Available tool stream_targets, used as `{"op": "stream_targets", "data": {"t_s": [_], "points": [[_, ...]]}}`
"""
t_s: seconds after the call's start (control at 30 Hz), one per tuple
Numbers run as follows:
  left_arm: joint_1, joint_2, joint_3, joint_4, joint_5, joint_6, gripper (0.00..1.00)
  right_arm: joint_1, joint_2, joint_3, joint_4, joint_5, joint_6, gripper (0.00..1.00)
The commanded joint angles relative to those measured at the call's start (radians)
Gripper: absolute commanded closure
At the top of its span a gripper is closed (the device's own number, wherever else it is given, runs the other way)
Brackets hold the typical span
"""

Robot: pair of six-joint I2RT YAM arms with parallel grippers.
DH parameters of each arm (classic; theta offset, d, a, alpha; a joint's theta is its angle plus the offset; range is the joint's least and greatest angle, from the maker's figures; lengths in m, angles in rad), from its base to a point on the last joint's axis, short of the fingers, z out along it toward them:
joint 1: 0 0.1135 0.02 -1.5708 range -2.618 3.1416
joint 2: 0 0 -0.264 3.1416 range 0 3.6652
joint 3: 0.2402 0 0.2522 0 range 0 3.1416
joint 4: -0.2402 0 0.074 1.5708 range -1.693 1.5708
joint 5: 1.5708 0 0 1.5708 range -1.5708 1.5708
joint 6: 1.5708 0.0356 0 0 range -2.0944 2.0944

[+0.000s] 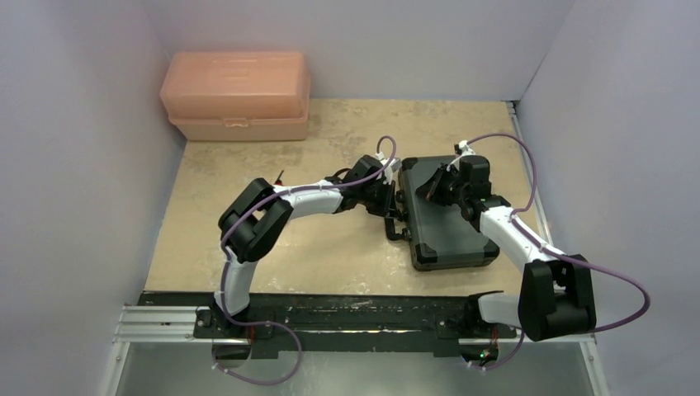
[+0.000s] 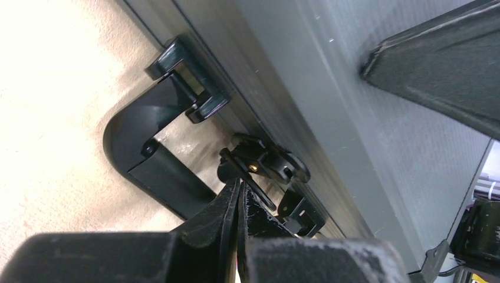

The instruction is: Pack up texas hold em set

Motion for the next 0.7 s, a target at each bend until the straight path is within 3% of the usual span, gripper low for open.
{"op": "stream_targets", "data": {"t_s": [0.0, 0.67], "points": [[-0.010, 0.002, 0.054, 0.021, 0.021, -0.013, 1.00, 0.000, 0.065, -0.066, -0.198, 0.095, -0.037, 0.96], [-0.026, -0.006, 0.084, -0.022, 0.017, -0.006, 1.00, 0.000, 0.071, -0.064, -0.194, 0.092, -0.039, 0.97]]}}
